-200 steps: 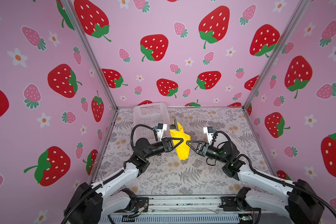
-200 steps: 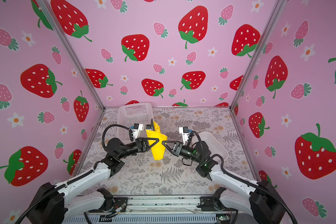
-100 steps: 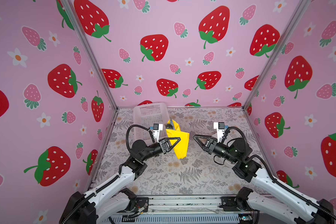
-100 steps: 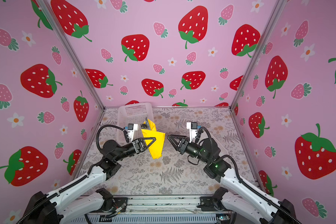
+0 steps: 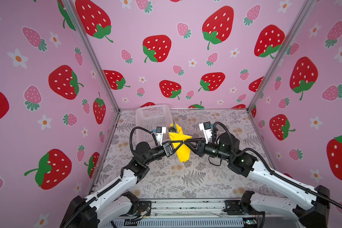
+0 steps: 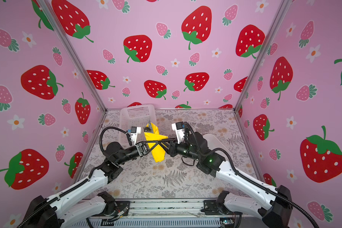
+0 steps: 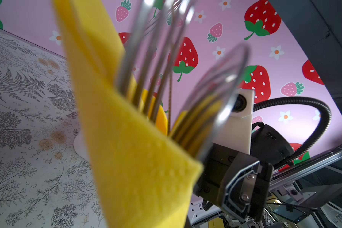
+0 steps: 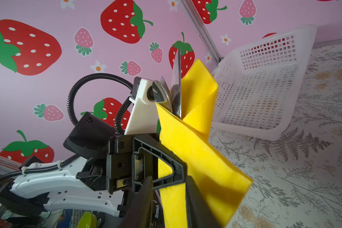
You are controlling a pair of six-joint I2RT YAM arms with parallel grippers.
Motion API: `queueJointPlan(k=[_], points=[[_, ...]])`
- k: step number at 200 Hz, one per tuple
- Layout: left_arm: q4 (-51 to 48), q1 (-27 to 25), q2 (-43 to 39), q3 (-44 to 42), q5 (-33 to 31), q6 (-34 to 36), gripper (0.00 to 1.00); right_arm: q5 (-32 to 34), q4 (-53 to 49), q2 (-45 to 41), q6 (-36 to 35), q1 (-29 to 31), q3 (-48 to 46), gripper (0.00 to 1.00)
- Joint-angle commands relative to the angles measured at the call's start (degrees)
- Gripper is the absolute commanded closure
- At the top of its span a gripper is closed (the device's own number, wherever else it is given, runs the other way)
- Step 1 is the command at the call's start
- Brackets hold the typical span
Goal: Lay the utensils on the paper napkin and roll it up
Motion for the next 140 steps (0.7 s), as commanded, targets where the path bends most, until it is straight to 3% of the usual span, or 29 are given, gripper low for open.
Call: queueJointPlan(k=[1, 61, 140], points=[[2.28, 0.22, -1.47, 0.7, -0.19, 0.37, 1.0, 1.35, -3.02, 1.19, -2.5, 0.41, 2.11, 0.68], [2.24, 0.19, -1.86, 0.95, 0.21, 0.1, 1.0, -2.21, -0.83, 2.73, -2.77, 0.43, 1.21, 0.61], [1.91, 0.18, -1.99, 1.39, 0.43, -0.38, 1.0, -10.47, 2.22, 5.54, -2.87, 0.6, 1.34, 0.63]])
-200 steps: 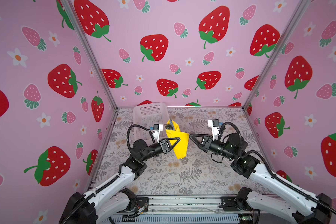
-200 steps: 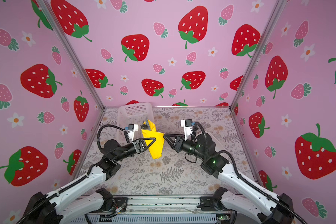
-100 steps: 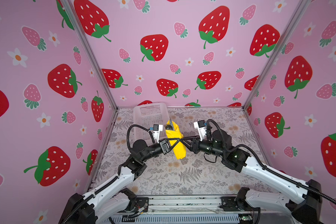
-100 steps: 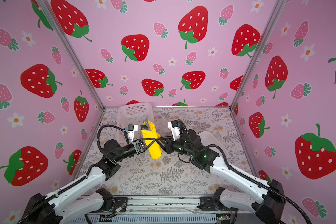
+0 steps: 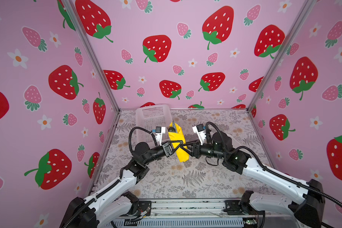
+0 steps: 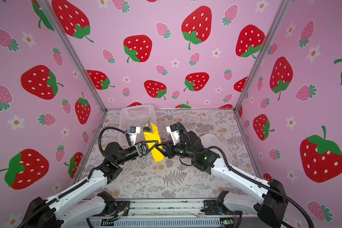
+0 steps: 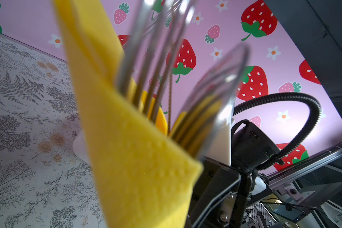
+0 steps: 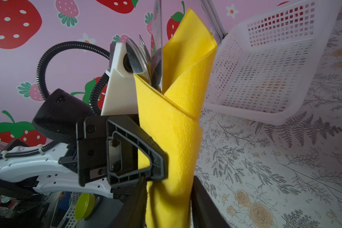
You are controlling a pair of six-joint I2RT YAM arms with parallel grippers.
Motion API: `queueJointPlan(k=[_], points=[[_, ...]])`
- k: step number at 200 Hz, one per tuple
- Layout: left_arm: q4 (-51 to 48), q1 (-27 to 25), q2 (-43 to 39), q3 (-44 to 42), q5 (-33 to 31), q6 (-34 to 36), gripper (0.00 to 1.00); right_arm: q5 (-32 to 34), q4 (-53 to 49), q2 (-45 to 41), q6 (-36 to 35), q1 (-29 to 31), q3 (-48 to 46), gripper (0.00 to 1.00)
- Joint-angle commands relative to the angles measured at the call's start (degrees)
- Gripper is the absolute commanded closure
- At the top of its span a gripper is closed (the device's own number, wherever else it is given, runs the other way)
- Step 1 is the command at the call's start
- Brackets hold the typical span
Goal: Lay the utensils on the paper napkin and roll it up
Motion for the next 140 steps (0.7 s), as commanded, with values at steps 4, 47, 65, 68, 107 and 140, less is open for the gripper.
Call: queueJointPlan(k=[4, 47, 65, 68, 107, 140], points=[[2.0, 0.16, -1.4, 1.4, 0.37, -0.4, 1.0, -4.03, 2.47, 1.13, -1.12, 0.4, 1.17, 0.64], [1.58, 0.07, -1.4, 1.56, 0.89, -0.47, 1.0, -7.18, 2.55, 2.96, -1.92, 0.56, 2.45, 0.67], [1.21, 0.11, -1.58, 1.81, 1.19, -0.14, 1.0, -8.12, 2.87, 3.31, -2.0, 0.52, 2.5, 0.68], [1.22, 0.12, -1.6, 1.9, 1.29, -0.08, 1.0, -8.21, 2.87, 3.41, -2.02, 0.52, 2.56, 0.68], [1.17, 0.12, -1.67, 2.61, 2.77, 0.45, 1.0, -8.91, 3.58, 3.44, -1.42, 0.46, 2.23, 0.65], [0.44, 0.11, -2.79, 2.61, 2.78, 0.77, 1.0, -8.85, 4.05, 2.74, -0.45, 0.01, 1.21, 0.64]])
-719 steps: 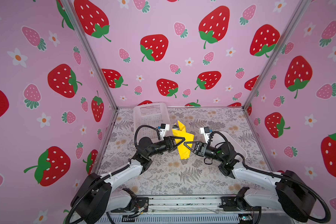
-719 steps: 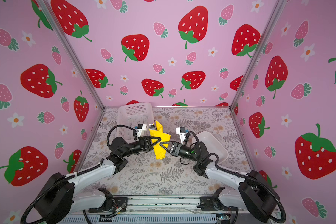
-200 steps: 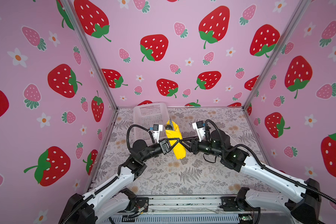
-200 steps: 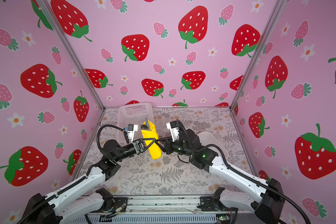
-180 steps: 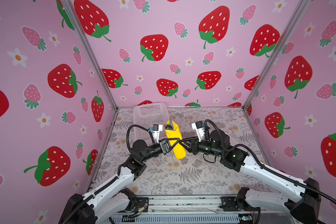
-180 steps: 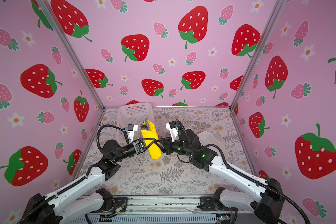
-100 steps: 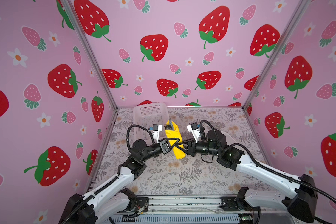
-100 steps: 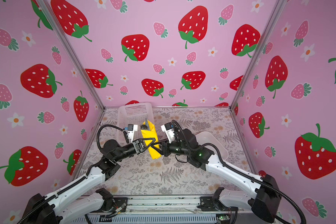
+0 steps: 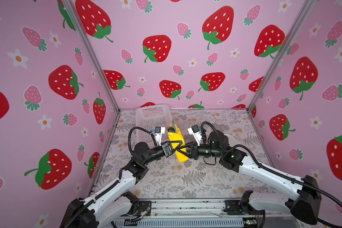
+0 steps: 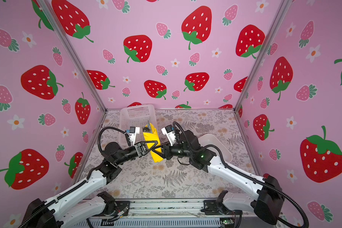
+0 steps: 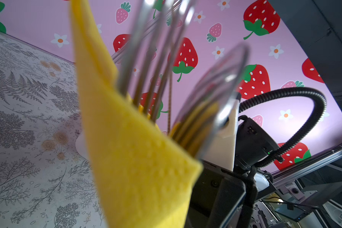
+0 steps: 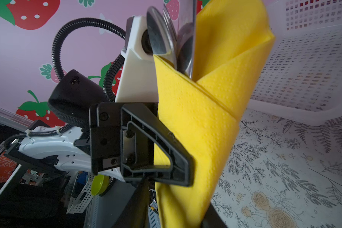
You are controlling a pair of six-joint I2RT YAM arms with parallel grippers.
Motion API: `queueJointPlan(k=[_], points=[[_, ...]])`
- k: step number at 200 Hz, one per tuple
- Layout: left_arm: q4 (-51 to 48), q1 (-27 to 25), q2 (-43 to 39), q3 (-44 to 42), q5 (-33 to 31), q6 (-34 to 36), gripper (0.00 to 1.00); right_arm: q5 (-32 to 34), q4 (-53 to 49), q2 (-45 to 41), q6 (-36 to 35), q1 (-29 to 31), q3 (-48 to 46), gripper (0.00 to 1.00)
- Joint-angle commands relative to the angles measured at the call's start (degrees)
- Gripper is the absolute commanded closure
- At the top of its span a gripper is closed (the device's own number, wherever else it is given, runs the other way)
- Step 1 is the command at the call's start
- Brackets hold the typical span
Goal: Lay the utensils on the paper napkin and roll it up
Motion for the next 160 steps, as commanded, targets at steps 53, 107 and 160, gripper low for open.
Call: queueJointPlan(k=[53, 107, 160], points=[[1.07, -0.39, -2.75, 3.09, 2.17, 1.66, 1.0, -6.72, 5.25, 0.16, 1.97, -0.54, -0.44, 0.62], [0.96, -0.39, -2.73, 3.49, 2.69, 2.1, 1.0, -9.94, 6.6, 1.1, 2.76, -0.83, -0.21, 0.68], [-5.43, -0.35, -3.34, 4.26, 1.52, 3.53, 0.99, -9.68, 8.13, -0.26, 3.14, -1.45, -0.62, 0.8]])
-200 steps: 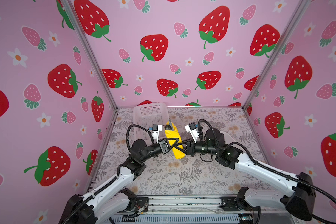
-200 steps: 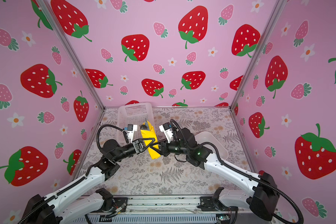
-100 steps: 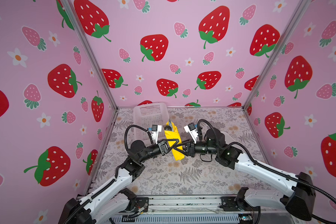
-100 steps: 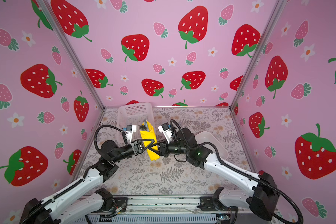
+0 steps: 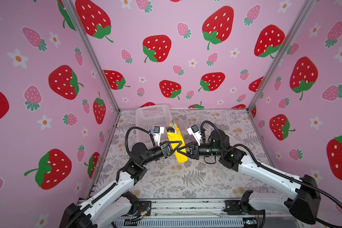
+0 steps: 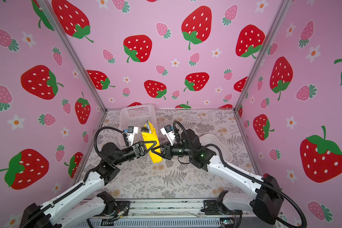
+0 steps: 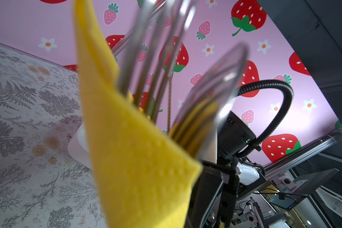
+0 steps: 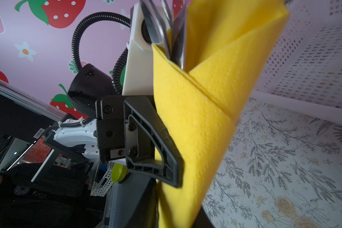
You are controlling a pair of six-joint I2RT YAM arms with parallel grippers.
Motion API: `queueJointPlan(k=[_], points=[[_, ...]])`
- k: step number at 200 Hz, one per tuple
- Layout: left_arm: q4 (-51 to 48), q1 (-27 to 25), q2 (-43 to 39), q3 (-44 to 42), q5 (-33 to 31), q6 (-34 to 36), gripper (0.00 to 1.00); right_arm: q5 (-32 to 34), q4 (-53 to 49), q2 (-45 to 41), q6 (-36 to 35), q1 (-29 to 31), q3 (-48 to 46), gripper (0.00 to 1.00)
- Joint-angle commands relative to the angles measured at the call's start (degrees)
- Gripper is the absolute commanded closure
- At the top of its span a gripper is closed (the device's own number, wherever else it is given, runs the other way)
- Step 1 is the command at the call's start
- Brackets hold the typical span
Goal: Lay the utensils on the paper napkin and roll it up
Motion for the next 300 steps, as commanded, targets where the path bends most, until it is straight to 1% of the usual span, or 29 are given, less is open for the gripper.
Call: queueJointPlan(k=[1, 18, 30, 32, 36, 62, 96, 111, 127, 148, 182, 210, 255, 260, 263, 268, 275, 281, 288, 300], points=[[-3.69, -0.26, -0.7, 3.18, 0.09, 1.86, 0.98, -1.33, 4.38, -0.87, 0.65, -0.01, -0.22, 0.81], [-6.32, -0.22, -0.7, 3.37, -0.34, 2.71, 0.96, -0.89, 5.67, -1.58, 1.24, -0.2, -0.82, 0.83], [-6.94, -0.2, -0.45, 3.29, -0.55, 2.57, 0.95, -0.43, 6.54, -2.12, 1.74, -0.32, -1.27, 0.85], [-6.98, -0.23, -0.37, 3.28, -0.55, 2.51, 0.92, -0.26, 6.63, -2.17, 1.84, -0.33, -1.32, 0.85], [-6.99, -0.24, -0.23, 3.2, -0.53, 2.33, 0.89, -0.11, 6.98, -2.4, 1.98, -0.37, -1.45, 0.85], [-6.99, -0.24, 0.91, 3.17, 0.23, 1.66, 0.85, 0.8, 8.79, -3.16, 2.61, -0.59, -2.36, 0.87], [-7.51, -0.16, 1.5, 2.93, 0.49, 1.07, 0.74, 1.55, 8.88, -3.49, 2.71, -0.74, -2.65, 0.88], [-7.87, -0.12, 1.37, 2.84, 0.51, 1.07, 0.72, 2.02, 8.88, -3.56, 2.73, -0.85, -2.85, 0.89], [-8.05, 0.06, 1.28, 2.71, 0.85, 0.76, 0.66, 2.38, 9.08, -3.58, 2.78, -0.88, -3.08, 0.89], [-7.75, 0.41, 1.3, 2.71, 1.79, 0.04, 0.62, 2.46, 9.48, -3.63, 3.16, -0.98, -3.36, 0.89], [-6.99, 0.54, 1.8, 3.3, 3.19, -0.7, 0.5, 3.82, 9.49, -4.51, 3.08, -1.22, -4.13, 0.89], [-8.29, 0.66, 1.55, 4.34, 3.89, -1.0, 0.34, 6.0, 10.06, -5.77, 3.31, -1.46, -5.87, 0.89], [-10.86, 0.72, -0.87, 3.44, 3.0, -1.07, 0.3, 7.25, 11.14, -6.41, 3.96, -1.64, -6.98, 0.89], [-10.58, 0.85, -0.67, 3.37, 3.74, -1.26, 0.3, 7.33, 11.27, -6.4, 4.0, -1.73, -6.89, 0.89], [-10.21, 0.94, -0.35, 3.43, 4.48, -1.45, 0.28, 7.43, 11.26, -6.44, 4.0, -1.7, -6.87, 0.89], [-9.23, 1.19, 0.37, 3.5, 5.94, -1.97, 0.23, 7.42, 11.3, -6.4, 3.93, -1.68, -6.8, 0.89], [-7.17, 1.53, 1.64, 3.54, 8.15, -3.21, 0.12, 7.47, 11.49, -6.46, 3.9, -1.74, -6.85, 0.9], [-4.85, 1.82, 2.87, 3.25, 9.5, -4.68, 0.07, 7.39, 11.86, -6.41, 3.82, -1.81, -7.07, 0.89], [-1.19, 2.11, 4.07, 2.95, 10.83, -6.78, 0.06, 7.03, 12.44, -6.41, 4.08, -1.81, -7.28, 0.89], [3.49, 2.26, 6.14, 2.82, 12.39, -9.69, 0.05, 6.64, 14.17, -6.2, 4.79, -1.87, -7.73, 0.89]])
